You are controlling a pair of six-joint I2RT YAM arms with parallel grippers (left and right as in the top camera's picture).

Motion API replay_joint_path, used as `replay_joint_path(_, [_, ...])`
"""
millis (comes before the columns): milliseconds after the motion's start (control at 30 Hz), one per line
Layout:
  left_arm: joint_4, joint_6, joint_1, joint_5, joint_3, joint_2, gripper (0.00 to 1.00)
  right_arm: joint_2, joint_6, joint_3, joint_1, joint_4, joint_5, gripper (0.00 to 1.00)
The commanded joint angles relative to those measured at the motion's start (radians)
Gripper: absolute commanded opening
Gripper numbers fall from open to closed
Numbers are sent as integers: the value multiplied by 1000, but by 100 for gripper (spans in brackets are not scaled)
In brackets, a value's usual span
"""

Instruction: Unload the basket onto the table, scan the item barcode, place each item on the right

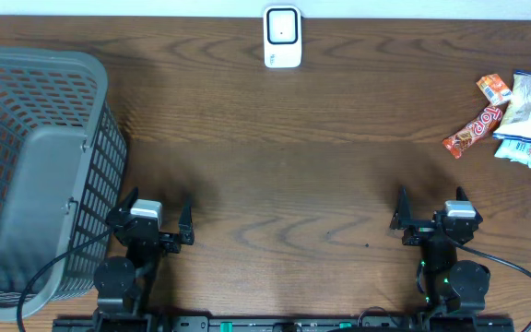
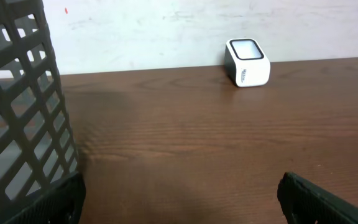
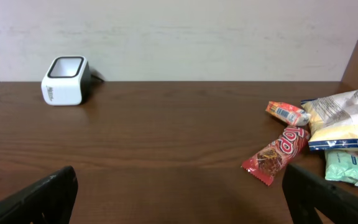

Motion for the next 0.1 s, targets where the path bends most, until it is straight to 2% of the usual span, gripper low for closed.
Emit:
replay_joint_path(0, [-3, 13, -5, -9, -29, -8, 98, -6, 14, -2, 8, -2, 12, 99])
replay_joint_path(67, [-3, 13, -5, -9, -29, -8, 98, -6, 14, -2, 8, -2, 12, 99])
